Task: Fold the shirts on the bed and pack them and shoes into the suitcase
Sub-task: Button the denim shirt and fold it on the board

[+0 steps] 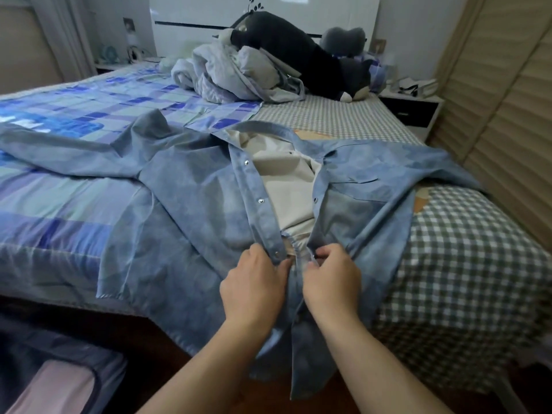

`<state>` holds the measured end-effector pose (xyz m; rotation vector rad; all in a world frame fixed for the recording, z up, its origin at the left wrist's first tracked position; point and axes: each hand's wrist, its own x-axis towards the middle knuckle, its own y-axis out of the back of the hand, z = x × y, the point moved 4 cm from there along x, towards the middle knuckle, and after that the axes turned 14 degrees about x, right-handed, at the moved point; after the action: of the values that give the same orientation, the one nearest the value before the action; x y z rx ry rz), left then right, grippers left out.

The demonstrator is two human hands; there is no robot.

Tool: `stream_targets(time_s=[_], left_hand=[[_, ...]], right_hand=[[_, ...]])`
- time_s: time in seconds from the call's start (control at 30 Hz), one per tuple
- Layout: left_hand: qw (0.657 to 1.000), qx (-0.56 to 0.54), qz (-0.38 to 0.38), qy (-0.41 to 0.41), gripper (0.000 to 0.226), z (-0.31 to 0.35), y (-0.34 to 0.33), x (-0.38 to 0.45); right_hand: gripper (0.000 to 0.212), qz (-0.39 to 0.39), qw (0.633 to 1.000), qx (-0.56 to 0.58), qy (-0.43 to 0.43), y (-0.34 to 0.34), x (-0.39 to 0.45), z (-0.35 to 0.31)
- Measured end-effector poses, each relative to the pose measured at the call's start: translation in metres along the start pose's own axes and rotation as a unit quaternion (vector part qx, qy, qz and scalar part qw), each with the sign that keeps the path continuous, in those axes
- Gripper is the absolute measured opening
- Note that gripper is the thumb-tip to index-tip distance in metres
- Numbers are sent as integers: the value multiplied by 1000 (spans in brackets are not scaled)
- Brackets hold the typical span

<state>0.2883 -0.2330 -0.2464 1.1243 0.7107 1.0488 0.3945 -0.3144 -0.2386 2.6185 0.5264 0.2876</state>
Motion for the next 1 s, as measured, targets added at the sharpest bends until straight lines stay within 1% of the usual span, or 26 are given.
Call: stream_targets(time_s=[0.07,0.17,0.23,0.3,0.33,0.37,0.43,0.47,0.5,0.57,0.63,0.7,0.83,0.9,1.0], left_hand=[[999,-51,-4,11,36,-1,0,-1],[979,-199,-10,44,29,-4,9,-1],[956,-288,12,60,27,-8,22,-5],[936,-344,38,70,21,-15,34,-9],[921,-380,39,76,18,-18,39,-12],[901,-425,32,81,15,-18,42,-14],[868,-488,15,89,17,-18,43,-17],[859,-503,8,92,19,-16,42,-18],[850,-518,-2,96,21,-15,40,-20],[830,-547,-31,102,16,-11,37,-24],[825,-554,-52,96,8,-9,35,-25],[821,-560,-66,89,9,-6,34,-26],[800,-585,-87,99,13,0,28,-30],[803,-580,-83,105,13,0,26,-31],[826,-553,-57,92,13,-1,29,-31]], right_hand=[[13,-1,997,67,-46,0,-2,1],[11,17,981,165,-103,-1,-9,5],[10,35,956,251,-151,5,-11,8],[3,46,920,340,-190,19,-10,6],[5,48,906,378,-185,28,-10,3],[7,47,903,398,-155,35,-11,-3],[8,24,930,363,-46,43,-13,-21],[7,5,942,335,-3,43,-16,-27],[6,-11,949,314,19,40,-18,-31],[5,-32,955,291,34,34,-18,-32],[6,-38,963,261,51,30,-15,-30],[8,-51,966,247,59,25,-16,-28],[9,-63,969,230,66,17,-19,-22],[9,-64,969,231,63,16,-18,-21],[12,-71,967,233,75,16,-18,-20]])
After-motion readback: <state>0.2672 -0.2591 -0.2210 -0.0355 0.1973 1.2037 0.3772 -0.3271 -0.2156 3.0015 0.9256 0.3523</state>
